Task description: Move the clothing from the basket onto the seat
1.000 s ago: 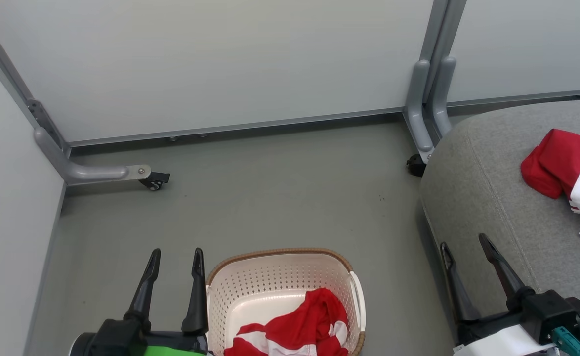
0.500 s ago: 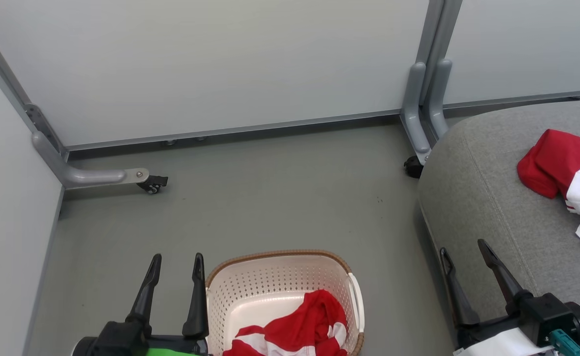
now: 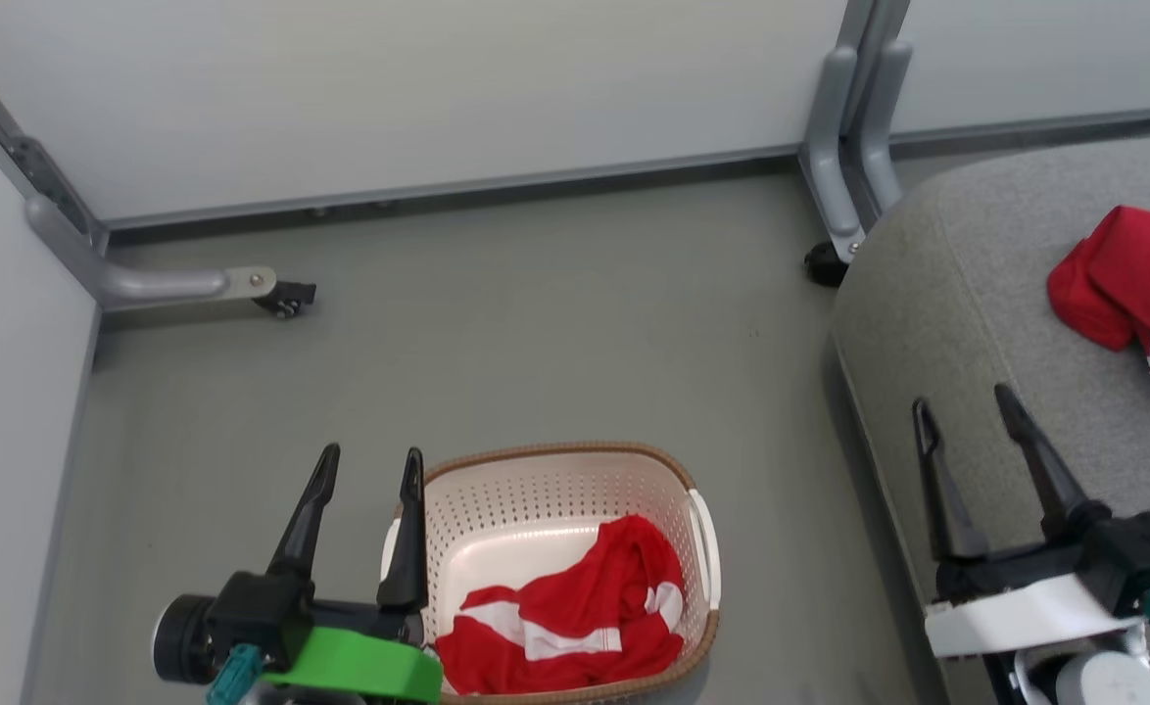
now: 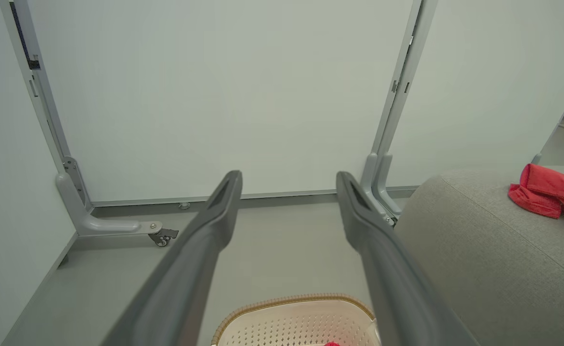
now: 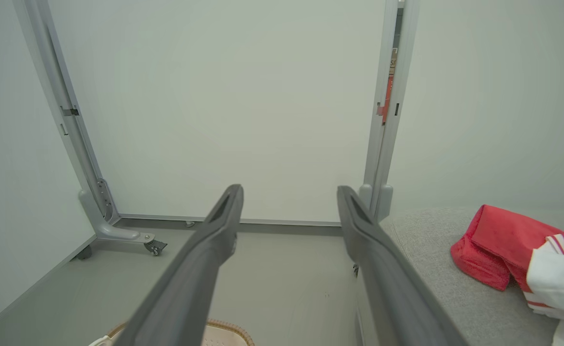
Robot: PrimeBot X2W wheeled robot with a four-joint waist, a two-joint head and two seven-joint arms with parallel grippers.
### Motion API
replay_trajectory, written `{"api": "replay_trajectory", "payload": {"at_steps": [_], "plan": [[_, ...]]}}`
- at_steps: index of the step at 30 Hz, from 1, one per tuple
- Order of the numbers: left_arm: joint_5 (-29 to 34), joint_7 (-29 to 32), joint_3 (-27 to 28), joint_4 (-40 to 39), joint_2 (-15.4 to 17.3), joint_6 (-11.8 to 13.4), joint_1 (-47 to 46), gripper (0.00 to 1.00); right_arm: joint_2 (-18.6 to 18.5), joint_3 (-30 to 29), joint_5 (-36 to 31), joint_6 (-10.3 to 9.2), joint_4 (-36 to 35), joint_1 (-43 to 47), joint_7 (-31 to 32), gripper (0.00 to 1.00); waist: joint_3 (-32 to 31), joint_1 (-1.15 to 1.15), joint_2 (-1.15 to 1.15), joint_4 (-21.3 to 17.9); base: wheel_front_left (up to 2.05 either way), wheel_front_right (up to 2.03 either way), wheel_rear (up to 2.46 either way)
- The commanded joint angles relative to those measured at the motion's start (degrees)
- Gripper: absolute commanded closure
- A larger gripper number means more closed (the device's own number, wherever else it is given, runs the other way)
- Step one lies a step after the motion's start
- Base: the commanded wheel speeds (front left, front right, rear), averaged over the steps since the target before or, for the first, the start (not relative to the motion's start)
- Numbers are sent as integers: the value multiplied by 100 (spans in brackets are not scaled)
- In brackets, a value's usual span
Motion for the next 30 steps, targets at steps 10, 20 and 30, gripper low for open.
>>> {"api": "replay_trajectory", "payload": {"at_steps": [10, 20, 30], "plan": [[495, 2, -410, 1489, 24, -470, -1645, 0, -17, -197, 171, -5, -149, -1391, -9, 0, 2598, 0, 0, -279, 0, 0, 0], [357, 0, -2006, 3659, 332, -543, -3770, 0, -16, -171, -20, -5, -407, -2138, -9, 0, 3914, 0, 0, -538, 0, 0, 0], [-832, 271, -4154, 5322, 593, -538, -5425, 0, -13, -17, 25, -5, -725, -2614, -9, 0, 4931, 0, 0, -822, 0, 0, 0]]}}
